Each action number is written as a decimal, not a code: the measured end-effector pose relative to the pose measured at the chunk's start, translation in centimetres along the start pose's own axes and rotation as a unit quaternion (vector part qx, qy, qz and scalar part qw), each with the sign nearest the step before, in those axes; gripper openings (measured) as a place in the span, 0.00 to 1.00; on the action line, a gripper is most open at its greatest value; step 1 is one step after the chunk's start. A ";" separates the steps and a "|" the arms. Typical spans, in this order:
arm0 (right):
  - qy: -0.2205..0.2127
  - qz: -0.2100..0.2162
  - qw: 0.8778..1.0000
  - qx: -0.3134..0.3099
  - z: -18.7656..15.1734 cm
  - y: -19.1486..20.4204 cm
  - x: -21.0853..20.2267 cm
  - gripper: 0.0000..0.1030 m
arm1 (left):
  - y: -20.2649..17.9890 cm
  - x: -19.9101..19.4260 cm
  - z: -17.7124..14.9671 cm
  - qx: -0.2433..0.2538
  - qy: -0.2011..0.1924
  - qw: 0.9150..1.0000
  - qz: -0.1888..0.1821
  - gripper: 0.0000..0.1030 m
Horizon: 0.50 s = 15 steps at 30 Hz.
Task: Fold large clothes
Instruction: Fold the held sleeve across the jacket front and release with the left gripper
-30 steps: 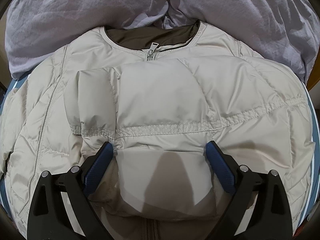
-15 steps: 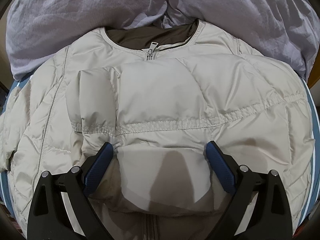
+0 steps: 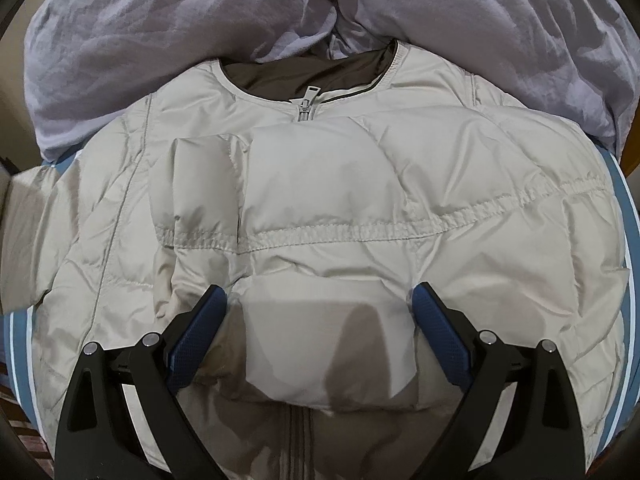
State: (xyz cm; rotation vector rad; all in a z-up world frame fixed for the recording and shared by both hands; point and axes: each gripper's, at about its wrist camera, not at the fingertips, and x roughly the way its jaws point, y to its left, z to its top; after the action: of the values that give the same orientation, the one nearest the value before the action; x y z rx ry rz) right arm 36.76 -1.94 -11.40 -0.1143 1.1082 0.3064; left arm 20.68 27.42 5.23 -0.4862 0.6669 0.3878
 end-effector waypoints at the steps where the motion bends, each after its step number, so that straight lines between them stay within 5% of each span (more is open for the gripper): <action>1: -0.001 0.003 1.000 -0.001 -0.1 0.0 -0.2 0.93 | -1.5 0.2 0.1 0.009 0.002 1.000 -0.013 0.12; 10: -0.011 0.030 0.999 -0.006 -0.7 -1.0 -1.9 0.93 | -12.5 2.3 -1.4 0.078 0.035 0.991 -0.106 0.12; 15: -0.028 0.020 0.999 -0.015 -0.8 -2.1 -2.6 0.93 | -16.7 4.8 -3.9 0.107 0.072 0.984 -0.120 0.12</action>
State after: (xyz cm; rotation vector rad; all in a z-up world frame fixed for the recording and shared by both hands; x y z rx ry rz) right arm 35.64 -4.58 -9.61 -0.1097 1.0507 0.3612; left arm 30.38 12.49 4.46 -0.3855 0.7706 0.0523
